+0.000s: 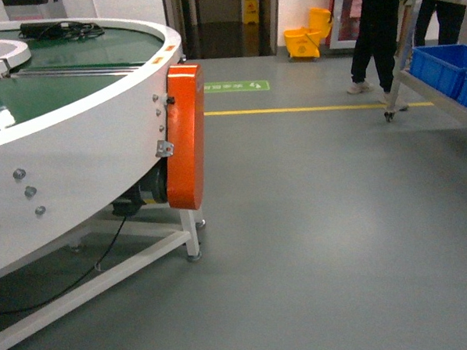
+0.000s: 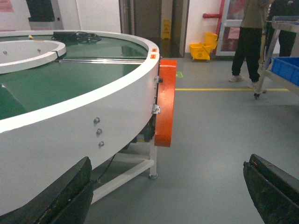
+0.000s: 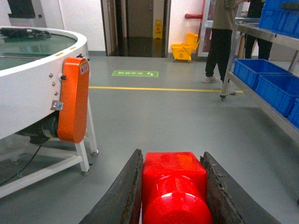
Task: Pick red block from blue box to shelf
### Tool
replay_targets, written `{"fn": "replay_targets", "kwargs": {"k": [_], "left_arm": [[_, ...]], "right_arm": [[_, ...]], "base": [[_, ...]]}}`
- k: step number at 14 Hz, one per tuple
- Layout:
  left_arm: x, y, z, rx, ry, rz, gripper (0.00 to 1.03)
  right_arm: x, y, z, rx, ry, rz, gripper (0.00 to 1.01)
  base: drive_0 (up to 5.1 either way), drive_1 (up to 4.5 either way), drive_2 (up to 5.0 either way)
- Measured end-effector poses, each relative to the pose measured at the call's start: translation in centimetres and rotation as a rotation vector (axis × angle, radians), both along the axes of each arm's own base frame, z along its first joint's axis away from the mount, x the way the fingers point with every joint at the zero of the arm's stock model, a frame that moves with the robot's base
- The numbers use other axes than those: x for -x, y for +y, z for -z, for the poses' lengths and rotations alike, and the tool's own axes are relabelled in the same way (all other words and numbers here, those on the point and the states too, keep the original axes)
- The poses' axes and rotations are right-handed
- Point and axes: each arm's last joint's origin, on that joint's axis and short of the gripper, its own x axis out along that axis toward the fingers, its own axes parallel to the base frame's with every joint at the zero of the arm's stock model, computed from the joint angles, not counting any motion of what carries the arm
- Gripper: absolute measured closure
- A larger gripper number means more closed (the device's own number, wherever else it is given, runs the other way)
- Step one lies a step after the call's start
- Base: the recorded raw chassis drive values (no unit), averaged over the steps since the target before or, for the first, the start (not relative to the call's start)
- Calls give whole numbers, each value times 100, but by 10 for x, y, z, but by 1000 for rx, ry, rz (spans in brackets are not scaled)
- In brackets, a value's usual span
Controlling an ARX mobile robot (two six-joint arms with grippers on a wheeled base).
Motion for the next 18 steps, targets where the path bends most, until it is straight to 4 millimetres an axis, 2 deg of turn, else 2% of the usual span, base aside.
{"fn": "replay_targets", "kwargs": {"k": [6, 18], "left_arm": [[0, 0, 0, 0, -4, -3, 5], [0, 0, 0, 0, -5, -1, 5]], "right_arm": [[0, 0, 0, 0, -3, 0, 73], [0, 0, 0, 0, -4, 0, 73]], "base": [[-2, 425, -429], [-152, -152, -152]]}}
